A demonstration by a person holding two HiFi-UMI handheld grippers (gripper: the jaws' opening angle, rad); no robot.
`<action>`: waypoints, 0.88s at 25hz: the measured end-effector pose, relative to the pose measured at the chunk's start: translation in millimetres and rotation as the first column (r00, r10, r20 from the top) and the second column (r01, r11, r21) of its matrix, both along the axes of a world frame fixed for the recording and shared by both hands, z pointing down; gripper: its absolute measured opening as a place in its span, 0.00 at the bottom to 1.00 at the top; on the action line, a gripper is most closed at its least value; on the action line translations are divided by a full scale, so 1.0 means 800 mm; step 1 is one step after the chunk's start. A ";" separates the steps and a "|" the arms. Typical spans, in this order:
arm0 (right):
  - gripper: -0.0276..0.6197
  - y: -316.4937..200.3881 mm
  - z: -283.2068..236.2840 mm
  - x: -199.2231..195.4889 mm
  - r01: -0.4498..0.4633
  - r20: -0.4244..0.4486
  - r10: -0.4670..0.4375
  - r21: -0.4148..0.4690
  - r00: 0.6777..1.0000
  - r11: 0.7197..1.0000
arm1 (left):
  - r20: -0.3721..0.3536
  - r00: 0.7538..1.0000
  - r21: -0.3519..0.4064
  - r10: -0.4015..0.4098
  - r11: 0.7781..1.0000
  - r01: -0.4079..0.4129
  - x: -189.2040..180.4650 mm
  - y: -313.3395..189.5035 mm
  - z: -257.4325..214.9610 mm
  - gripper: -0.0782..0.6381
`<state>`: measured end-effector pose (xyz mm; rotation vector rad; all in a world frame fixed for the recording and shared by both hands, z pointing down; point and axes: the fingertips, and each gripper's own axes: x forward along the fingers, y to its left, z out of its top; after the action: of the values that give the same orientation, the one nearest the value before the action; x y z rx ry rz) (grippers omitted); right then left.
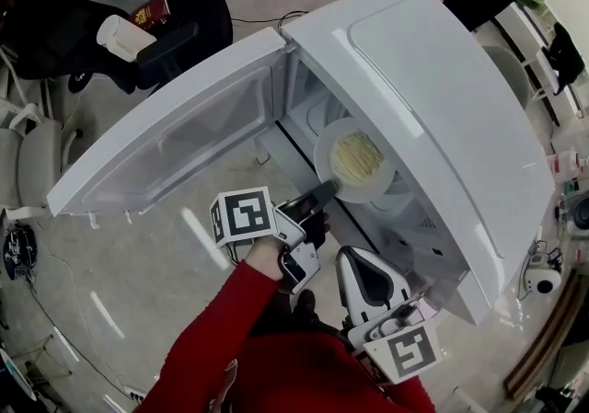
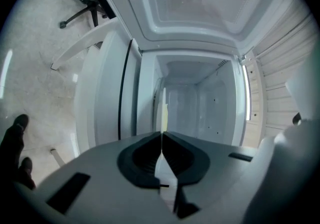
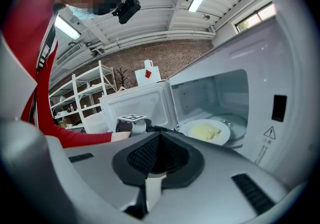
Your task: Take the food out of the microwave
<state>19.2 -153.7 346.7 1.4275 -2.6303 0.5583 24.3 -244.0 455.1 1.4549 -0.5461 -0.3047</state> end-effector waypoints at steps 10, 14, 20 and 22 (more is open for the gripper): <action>0.06 0.035 0.015 -0.002 0.070 -0.032 -0.072 -0.039 0.997 0.997 | -0.084 0.995 0.064 -0.056 0.996 0.062 -0.031 0.040 -0.020 0.14; 0.06 0.053 0.010 -0.005 0.093 -0.016 -0.093 -0.037 0.995 0.995 | -0.148 0.984 0.059 -0.097 0.992 0.107 -0.042 0.068 -0.041 0.14; 0.06 0.085 0.006 -0.007 0.151 -0.006 -0.151 -0.013 0.988 0.988 | -0.124 0.980 0.068 -0.157 0.984 0.166 -0.069 0.114 -0.053 0.14; 0.06 0.104 0.007 -0.005 0.170 -0.006 -0.171 -0.006 0.985 0.985 | -0.114 0.976 0.073 -0.184 0.978 0.193 -0.076 0.138 -0.055 0.14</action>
<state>15.3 -70.2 351.9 1.1846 -2.7092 0.5395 -36.8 -133.5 410.8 1.4601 -0.5920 -0.5584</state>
